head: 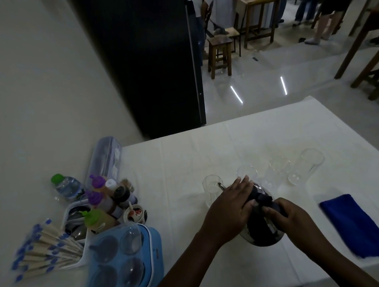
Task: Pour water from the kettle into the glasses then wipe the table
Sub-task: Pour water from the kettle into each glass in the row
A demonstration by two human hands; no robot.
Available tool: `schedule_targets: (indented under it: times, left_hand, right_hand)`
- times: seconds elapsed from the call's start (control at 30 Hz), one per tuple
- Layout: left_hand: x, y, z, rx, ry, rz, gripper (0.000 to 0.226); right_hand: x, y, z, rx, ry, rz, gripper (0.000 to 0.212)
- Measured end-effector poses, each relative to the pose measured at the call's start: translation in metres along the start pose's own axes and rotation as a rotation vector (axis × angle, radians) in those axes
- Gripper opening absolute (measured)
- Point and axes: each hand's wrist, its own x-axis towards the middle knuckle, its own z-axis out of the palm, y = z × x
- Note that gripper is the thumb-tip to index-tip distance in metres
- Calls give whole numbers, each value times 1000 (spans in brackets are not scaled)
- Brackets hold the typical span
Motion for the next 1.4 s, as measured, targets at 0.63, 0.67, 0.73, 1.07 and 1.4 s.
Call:
schedule_targets:
  times: [0.63,0.67,0.73,1.07,1.4]
  left_hand:
    - [3,2,3,0,-6,-14,48]
    - [3,2,3,1,-10,-16,48]
    - [3,2,4,6,-10,-16,48]
    - [0,4,2,-7,-6,-30,47]
    - [1,8,2,-22,7,-49,47]
  right_hand:
    - [-1,-1,-8,-40,9,26,24]
    - [-1,-2,-8,-40,7,26,24]
    - [-1,-3,-9,-47,2,27,24]
    - [-3,-8,-10,-39,-7,34,24]
    - [-6,-12,-12,-18,3,46,23]
